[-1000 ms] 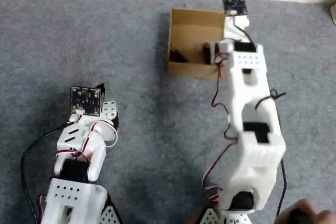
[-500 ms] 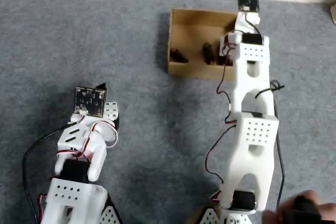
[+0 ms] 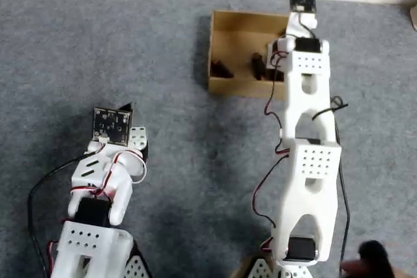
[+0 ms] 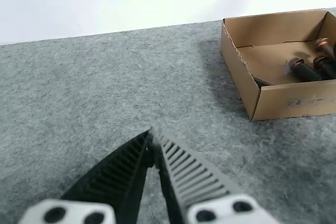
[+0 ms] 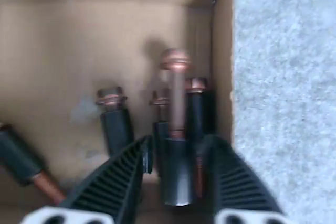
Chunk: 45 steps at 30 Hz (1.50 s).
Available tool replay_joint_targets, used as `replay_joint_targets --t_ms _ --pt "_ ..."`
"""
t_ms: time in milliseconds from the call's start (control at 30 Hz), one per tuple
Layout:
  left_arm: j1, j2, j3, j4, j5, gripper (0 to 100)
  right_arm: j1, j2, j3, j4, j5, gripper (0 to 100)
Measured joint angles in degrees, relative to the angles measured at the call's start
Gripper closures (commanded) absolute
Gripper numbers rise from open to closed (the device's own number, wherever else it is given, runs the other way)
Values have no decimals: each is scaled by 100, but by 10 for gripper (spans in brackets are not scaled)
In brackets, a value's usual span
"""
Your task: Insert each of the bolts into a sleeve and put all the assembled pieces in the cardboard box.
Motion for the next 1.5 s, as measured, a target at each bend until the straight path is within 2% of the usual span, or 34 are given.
replay_joint_targets --t_ms 233,500,700,900,1000,1133,1400,1500 --pt "0 0 0 -26 0 993 -18 0 -1196 1371 0 682" --pt "0 0 0 -26 0 993 -158 -18 -3921 3323 -18 682" --pt "0 0 18 -26 0 993 -185 -730 -4246 3420 -18 682" --pt "0 0 123 -26 -255 993 -211 -2338 -4229 3420 -18 682" --pt "176 0 132 -26 -334 993 -193 -3508 -3684 3437 -18 682" --pt "193 0 158 -26 -484 993 -220 -5354 -2084 3446 -18 682" --pt "642 0 158 -26 -545 993 -229 -9899 2840 3385 -18 682" --pt "624 0 158 88 -545 993 -237 -11613 4730 2936 -26 682"
